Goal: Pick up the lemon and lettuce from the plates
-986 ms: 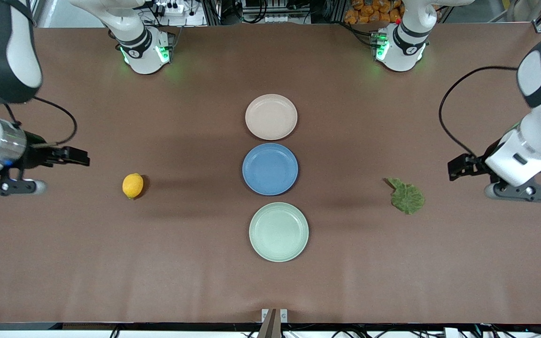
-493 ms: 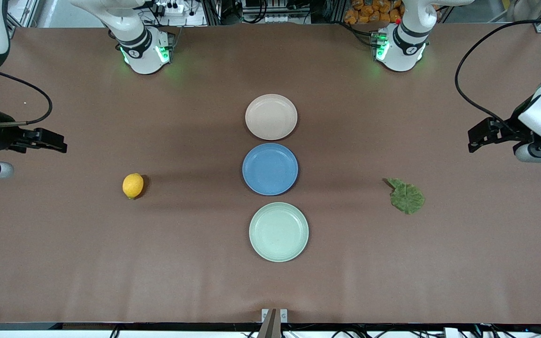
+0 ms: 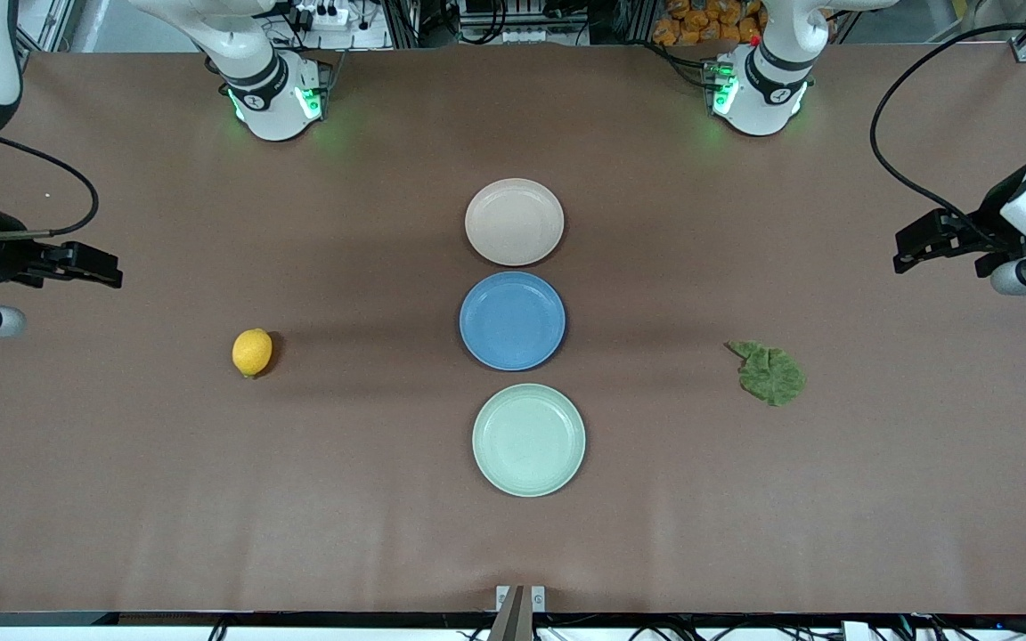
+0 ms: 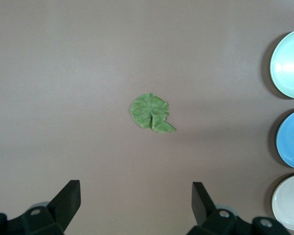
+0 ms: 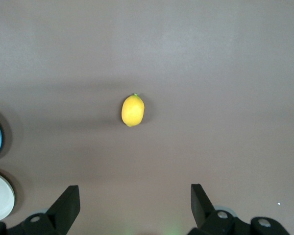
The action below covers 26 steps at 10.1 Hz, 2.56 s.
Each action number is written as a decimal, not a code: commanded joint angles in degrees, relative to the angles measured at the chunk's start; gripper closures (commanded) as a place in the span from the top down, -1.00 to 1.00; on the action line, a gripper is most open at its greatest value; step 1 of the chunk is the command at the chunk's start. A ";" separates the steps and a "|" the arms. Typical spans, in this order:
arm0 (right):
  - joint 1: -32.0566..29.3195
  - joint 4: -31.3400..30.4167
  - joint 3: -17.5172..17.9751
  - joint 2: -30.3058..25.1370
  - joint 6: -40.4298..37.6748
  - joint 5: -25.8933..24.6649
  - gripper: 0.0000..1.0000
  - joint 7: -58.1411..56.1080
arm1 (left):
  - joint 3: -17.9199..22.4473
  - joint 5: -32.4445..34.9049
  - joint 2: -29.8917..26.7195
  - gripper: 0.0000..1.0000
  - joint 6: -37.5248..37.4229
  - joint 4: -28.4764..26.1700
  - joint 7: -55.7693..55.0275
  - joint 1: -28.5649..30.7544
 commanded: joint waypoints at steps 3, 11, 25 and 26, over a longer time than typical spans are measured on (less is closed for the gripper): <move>0.20 1.85 0.86 -2.47 -3.67 -4.44 1.00 2.41 | -0.24 -0.81 -3.83 1.00 -0.28 -3.22 -0.60 0.70; -0.86 -9.57 0.51 -10.30 10.22 -1.72 1.00 1.01 | 0.28 -0.37 -4.00 1.00 -4.15 -1.64 0.28 1.84; 1.34 -12.91 -1.25 -12.85 14.44 -1.90 1.00 -4.00 | 0.20 1.12 -2.95 1.00 -4.15 0.65 -2.00 2.63; 1.34 -12.82 -1.25 -12.76 14.26 -1.81 1.00 -4.00 | 0.20 1.12 -3.04 1.00 -4.15 0.65 -2.18 2.63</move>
